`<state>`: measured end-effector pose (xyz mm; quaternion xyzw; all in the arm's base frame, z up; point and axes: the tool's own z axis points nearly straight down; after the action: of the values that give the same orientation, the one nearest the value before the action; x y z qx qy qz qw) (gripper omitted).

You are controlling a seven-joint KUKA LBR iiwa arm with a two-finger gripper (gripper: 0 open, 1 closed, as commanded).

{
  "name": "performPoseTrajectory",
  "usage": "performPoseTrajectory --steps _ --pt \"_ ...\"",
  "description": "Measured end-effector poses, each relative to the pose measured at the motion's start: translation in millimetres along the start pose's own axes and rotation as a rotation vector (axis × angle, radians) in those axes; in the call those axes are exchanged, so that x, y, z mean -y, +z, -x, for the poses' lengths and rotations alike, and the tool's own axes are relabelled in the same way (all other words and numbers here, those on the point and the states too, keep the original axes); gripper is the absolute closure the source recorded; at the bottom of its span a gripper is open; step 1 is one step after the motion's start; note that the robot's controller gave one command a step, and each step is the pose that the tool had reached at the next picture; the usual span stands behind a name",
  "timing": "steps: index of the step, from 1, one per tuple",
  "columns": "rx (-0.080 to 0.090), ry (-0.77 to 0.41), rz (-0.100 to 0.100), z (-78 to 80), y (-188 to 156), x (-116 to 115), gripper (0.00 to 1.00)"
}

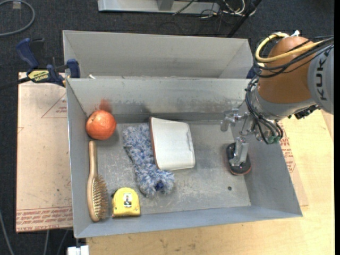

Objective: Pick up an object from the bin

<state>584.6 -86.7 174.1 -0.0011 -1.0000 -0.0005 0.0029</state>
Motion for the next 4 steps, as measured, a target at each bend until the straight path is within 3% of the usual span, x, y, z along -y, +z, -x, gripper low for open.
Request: performPoseTrajectory --steps 1,2,3,4 --pt "0.007 -0.001 -0.001 1.4 -5 0 0.0" --pt "0.019 -0.002 -0.002 10.4 14 3 0.0" --pt "0.009 0.095 0.001 6.8 63 37 0.0" --pt "0.014 0.203 0.009 8.9 99 56 1.0"
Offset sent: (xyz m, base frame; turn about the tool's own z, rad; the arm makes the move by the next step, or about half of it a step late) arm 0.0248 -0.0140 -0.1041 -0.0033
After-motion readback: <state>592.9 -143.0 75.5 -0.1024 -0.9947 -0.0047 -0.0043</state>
